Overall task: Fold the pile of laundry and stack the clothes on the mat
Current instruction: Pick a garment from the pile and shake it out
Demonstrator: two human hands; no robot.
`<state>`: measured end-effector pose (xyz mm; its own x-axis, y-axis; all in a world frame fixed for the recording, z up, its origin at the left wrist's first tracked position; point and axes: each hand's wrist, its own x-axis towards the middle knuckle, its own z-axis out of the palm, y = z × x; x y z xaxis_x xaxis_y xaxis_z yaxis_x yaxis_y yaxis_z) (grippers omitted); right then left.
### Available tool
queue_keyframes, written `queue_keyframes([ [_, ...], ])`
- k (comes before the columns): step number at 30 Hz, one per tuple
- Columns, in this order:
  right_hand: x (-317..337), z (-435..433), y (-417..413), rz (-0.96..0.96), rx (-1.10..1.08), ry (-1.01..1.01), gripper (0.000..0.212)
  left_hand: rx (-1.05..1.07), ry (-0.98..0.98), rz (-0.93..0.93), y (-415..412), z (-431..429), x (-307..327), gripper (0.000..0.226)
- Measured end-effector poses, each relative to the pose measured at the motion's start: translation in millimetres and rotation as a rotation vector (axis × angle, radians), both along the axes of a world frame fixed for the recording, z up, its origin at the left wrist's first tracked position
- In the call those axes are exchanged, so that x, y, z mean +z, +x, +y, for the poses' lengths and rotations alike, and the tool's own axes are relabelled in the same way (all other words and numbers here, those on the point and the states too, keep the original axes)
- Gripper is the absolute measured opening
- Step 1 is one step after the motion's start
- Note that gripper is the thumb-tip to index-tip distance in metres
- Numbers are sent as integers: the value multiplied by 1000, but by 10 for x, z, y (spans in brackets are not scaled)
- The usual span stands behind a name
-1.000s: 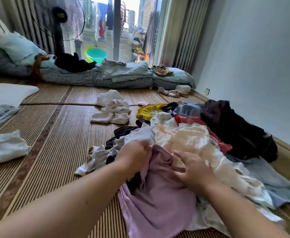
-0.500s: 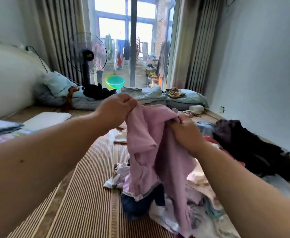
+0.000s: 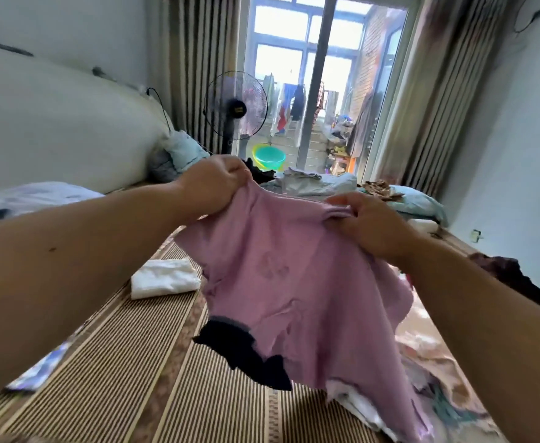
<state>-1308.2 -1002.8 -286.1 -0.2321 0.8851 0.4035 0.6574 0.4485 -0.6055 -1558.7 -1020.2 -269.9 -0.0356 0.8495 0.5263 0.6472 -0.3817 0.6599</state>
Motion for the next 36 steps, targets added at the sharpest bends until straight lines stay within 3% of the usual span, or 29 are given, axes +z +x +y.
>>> queue_keyframes([
  [2, -144, -14, -235, 89, -7, -24, 35, -95, -142, -250, 1, -67, -29, 23],
  [4, -341, -82, -487, 194, -3, -65, 54, -219, -282, -476, 55, -105, -79, 23],
  [7, -668, -231, -850, 286, 138, -222, 96, -285, -346, -510, 107, -137, -159, 16],
  [9, -826, -302, -1022, 289, 202, -265, 103, -326, -345, -457, 129, -166, -221, 13],
  [10, -879, -295, -1084, 274, 201, -231, 88, -323, -325, -408, 130, -177, -263, 10],
  [12, -845, -247, -1171, 280, 109, -118, 26, -275, -228, -321, 123, -216, -361, 3],
  [13, -801, -217, -1193, 323, 67, -104, 9, -254, -166, -331, 103, -240, -427, 10],
  [16, -582, -135, -1237, 595, 8, -178, 7, -267, -121, -470, -37, -380, -735, 66],
  [18, -374, -79, -1238, 837, -10, -227, 5, -318, -214, -424, -160, -477, -1067, 108],
  [21, -42, -41, -1215, 1076, 77, -302, 7, -319, -403, -262, -250, -592, -1481, 133],
  [22, 36, -28, -1190, 1117, 88, -297, 6, -260, -424, -196, -261, -564, -1584, 128],
  [24, 129, -13, -1125, 1178, 102, -294, 7, -195, -421, -255, -262, -453, -1679, 80],
  [26, 142, 1, -1033, 1198, 102, -302, 7, -240, -451, -507, -207, -380, -1657, 35],
  [29, 44, 21, -781, 1091, -34, -289, 8, -283, -427, -749, -165, -337, -1517, 8],
  [32, -191, -42, -479, 758, -133, -337, 9, -148, -273, -561, -263, -297, -1349, 13],
  [36, -512, -207, -394, 601, -194, -482, 18, -85, -162, -107, -322, -261, -1041, 9],
])
